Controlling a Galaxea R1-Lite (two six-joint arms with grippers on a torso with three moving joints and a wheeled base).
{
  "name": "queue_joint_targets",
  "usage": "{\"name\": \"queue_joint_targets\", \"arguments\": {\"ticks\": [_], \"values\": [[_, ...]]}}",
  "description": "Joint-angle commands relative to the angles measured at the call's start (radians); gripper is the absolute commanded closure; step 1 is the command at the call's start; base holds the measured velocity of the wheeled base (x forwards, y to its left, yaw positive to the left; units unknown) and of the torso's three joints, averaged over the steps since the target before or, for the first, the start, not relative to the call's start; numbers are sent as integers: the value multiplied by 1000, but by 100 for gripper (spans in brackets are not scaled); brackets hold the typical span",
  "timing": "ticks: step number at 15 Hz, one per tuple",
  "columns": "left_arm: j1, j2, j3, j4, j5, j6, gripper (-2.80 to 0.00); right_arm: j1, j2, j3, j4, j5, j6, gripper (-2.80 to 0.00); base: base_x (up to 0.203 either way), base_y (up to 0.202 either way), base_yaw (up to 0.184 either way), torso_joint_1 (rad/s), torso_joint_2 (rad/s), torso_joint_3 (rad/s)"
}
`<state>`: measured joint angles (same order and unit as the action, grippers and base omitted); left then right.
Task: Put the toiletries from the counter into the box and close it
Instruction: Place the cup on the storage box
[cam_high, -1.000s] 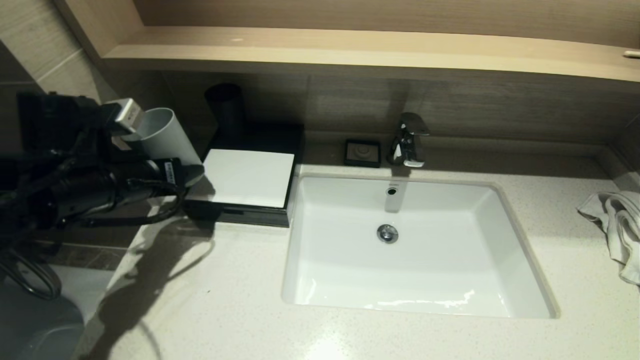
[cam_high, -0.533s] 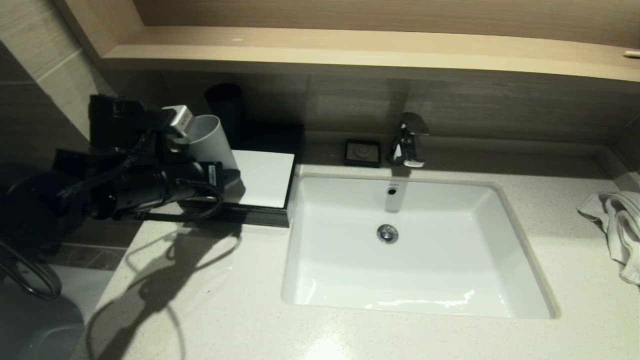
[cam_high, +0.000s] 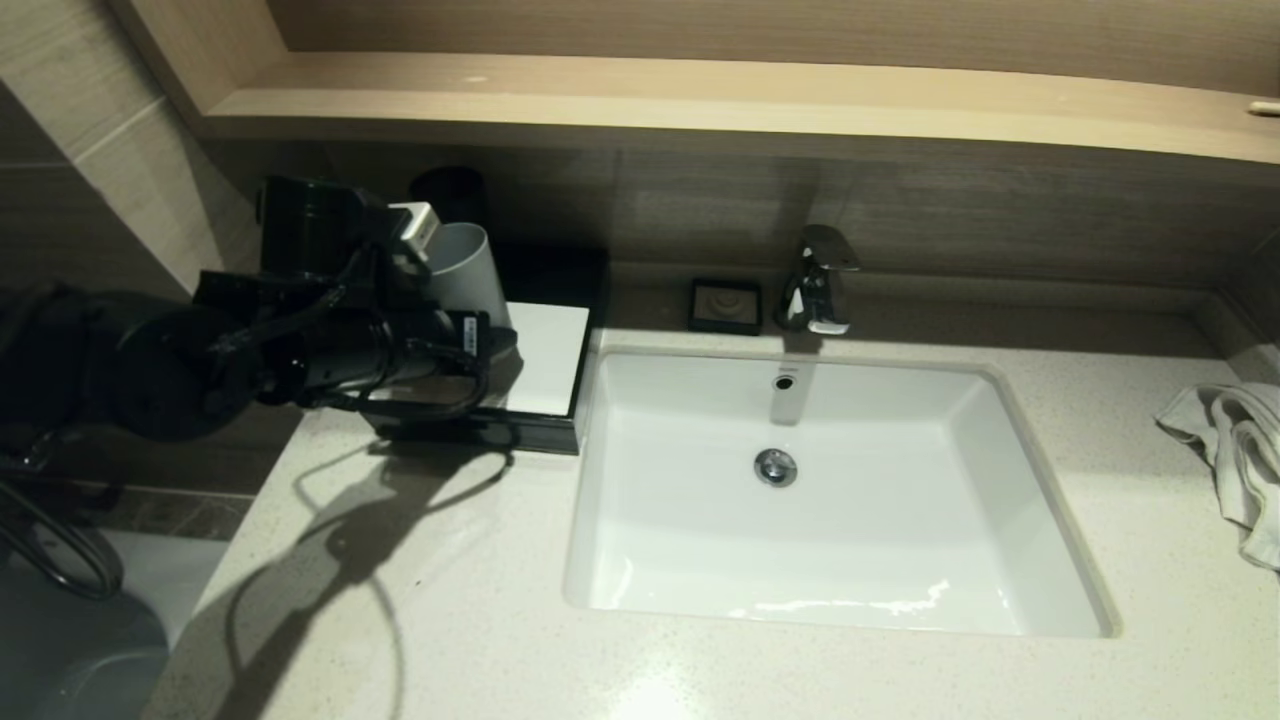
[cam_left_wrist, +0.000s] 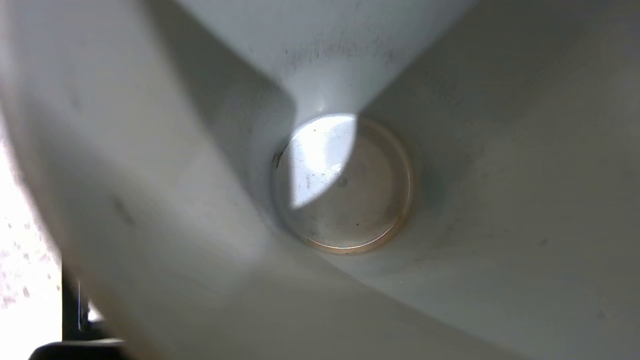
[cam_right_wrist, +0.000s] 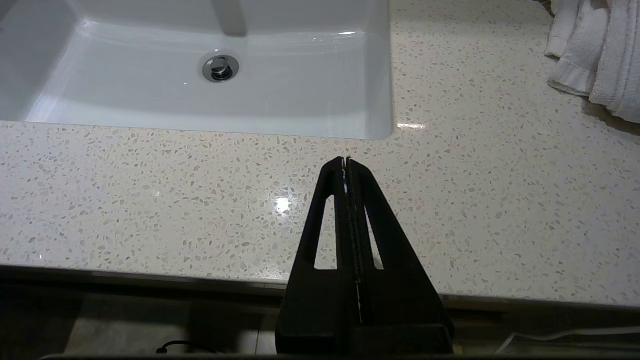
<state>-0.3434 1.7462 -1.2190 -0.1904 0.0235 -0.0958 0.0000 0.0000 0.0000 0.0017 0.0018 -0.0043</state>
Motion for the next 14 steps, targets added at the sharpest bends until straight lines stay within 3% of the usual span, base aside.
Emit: {"name": "queue_joint_targets", "arguments": {"ticks": [1,4,14], "values": [[-2,31,-20,-3,2,17,0,-1,0,0,0,0,0,0,0,0,0,0,0,0],[-12,50,-44,-4,38,27,0,0,0,0,0,0,0,0,0,0,0,0,0,0],[-26,130,-152,-10,50,51,0,0,0,0,0,0,0,0,0,0,0,0,0,0]]}}
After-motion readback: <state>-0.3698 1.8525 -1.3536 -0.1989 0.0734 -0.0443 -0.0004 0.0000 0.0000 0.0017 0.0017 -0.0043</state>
